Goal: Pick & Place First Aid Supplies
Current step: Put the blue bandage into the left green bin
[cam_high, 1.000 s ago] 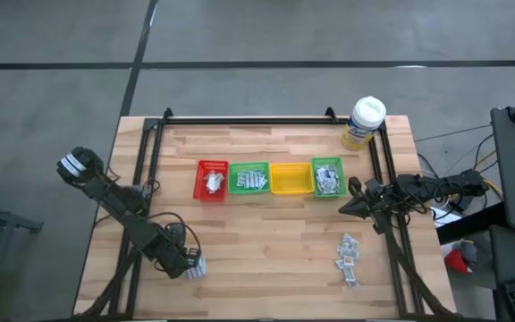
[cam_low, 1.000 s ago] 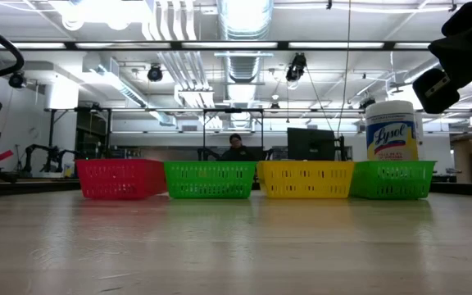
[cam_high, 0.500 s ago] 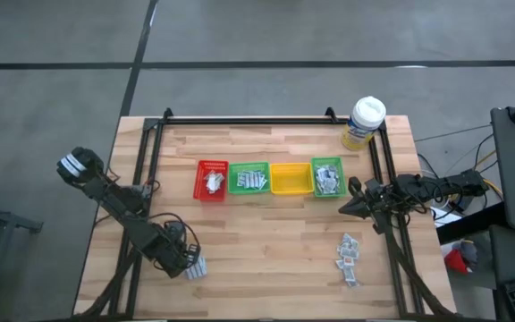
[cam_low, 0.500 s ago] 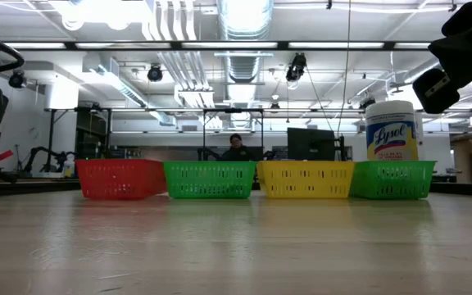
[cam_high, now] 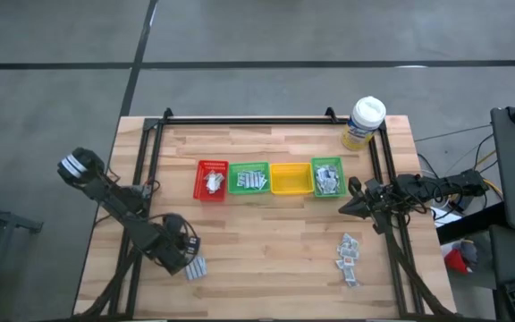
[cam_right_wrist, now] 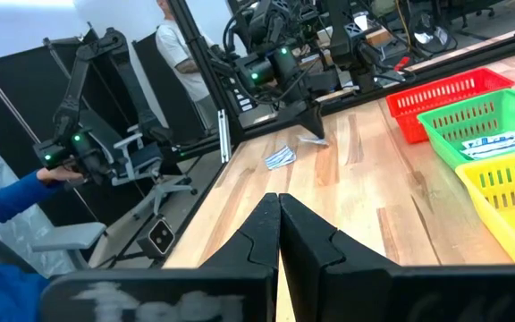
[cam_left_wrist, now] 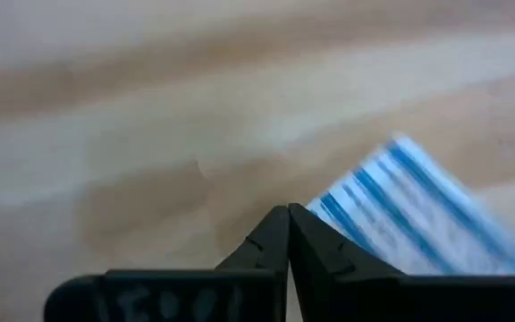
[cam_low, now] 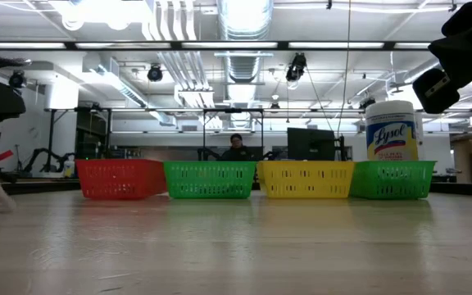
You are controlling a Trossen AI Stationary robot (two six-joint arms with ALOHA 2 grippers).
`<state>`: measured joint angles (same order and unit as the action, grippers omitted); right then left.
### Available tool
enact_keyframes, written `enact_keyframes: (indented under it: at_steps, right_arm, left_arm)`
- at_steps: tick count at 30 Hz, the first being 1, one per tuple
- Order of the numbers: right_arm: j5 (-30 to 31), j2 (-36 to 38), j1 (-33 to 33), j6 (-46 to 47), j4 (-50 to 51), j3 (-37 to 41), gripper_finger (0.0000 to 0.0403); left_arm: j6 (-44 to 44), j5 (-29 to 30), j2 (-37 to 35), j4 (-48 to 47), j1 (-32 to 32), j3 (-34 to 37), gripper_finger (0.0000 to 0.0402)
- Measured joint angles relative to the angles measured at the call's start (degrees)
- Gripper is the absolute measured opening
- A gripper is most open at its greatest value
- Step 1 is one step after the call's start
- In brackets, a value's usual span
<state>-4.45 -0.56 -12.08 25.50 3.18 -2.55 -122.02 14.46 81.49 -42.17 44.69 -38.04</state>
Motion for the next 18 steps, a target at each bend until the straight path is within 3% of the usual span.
enact_keyframes:
  at_steps: [7,18]
  right_arm:
    - [0.0,0.0,0.0,0.0,0.0,0.0,0.0008]
    - [0.0,0.0,0.0,0.0,0.0,0.0,0.0008]
  left_arm:
    - [0.8,4.1,0.0,-4.3,-0.1,-1.8,0.0016]
    - [2.3,2.9,-0.1,-3.5,0.0,-2.9,0.0014]
